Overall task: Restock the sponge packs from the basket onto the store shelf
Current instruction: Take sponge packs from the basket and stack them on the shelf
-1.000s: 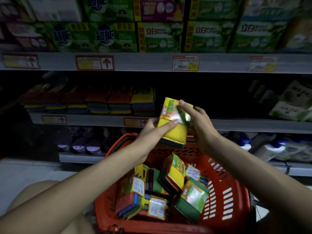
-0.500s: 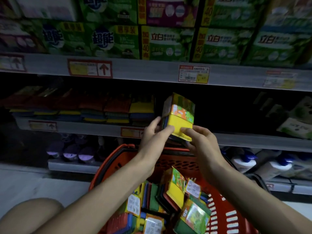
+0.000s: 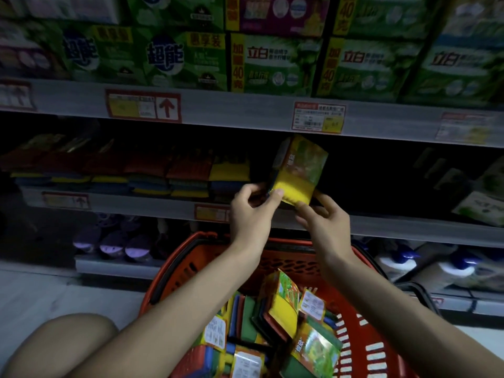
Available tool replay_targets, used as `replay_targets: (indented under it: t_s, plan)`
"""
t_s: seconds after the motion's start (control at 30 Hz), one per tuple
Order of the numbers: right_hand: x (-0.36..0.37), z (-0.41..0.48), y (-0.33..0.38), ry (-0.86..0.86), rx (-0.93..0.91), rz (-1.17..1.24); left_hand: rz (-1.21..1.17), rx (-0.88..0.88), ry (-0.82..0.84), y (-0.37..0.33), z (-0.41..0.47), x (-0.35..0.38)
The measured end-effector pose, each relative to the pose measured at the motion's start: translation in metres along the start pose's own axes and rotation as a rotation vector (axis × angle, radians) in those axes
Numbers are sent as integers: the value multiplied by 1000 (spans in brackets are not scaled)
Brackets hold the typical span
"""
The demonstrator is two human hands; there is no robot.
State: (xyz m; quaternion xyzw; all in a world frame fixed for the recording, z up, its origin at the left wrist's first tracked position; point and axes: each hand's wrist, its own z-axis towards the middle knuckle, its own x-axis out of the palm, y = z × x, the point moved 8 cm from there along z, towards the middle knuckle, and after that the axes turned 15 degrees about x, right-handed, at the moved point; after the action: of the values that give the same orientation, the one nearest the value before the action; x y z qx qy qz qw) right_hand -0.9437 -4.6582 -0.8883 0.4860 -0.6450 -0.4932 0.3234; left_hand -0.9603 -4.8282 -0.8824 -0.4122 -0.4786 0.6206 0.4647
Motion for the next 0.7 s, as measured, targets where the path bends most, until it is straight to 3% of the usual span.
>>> replay_targets:
  t_s: [0.17,0.7]
  plan:
    - [1,6,10,-85,-105,-58,-34,-32,-46,5,2,-4]
    - [4,22,18,-245,-81,-216,-28,-139,16,19,0,1]
